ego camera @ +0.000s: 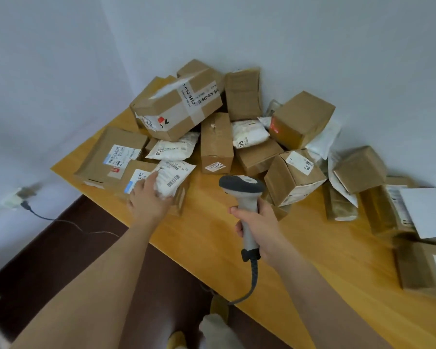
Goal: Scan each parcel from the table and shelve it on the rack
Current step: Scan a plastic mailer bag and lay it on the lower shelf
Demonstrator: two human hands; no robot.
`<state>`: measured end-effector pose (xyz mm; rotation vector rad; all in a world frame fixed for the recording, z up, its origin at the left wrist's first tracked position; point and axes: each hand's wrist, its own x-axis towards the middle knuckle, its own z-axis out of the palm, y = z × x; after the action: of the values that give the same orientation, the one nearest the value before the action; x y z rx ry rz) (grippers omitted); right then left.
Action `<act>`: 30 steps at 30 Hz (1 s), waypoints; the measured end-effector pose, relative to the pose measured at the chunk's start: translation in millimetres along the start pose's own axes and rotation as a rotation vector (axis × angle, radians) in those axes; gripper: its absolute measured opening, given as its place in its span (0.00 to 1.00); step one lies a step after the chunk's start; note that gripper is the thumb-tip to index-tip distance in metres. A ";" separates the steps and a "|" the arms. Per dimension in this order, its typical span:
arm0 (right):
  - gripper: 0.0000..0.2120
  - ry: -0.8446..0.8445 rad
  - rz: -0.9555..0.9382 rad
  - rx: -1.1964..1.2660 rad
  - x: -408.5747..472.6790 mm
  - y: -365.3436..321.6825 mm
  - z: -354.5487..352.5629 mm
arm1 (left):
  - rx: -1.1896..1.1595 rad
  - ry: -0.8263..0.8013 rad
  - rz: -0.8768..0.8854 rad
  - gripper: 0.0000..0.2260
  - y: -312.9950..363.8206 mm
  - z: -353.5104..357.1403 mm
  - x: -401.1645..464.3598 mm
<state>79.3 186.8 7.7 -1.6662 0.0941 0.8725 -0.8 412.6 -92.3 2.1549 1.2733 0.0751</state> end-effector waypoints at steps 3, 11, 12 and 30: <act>0.13 0.007 0.018 0.015 -0.4 5.7 -3.4 | -0.009 -0.029 0.057 0.36 7.6 10.1 -10.5; 0.14 0.126 -0.001 0.019 -25.4 24.0 -19.6 | 0.074 0.000 0.313 0.32 37.5 29.6 -79.6; 0.13 0.143 0.005 0.020 -29.7 27.2 -22.2 | 0.107 0.006 0.357 0.33 36.2 34.3 -91.1; 0.03 0.139 0.071 0.031 -70.8 86.0 -70.6 | 0.235 -0.287 0.703 0.23 -13.4 131.4 -201.2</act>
<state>20.2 72.0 -19.0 -1.7022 0.2624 0.8035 -72.3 191.1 -153.3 2.6054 0.3393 -0.0976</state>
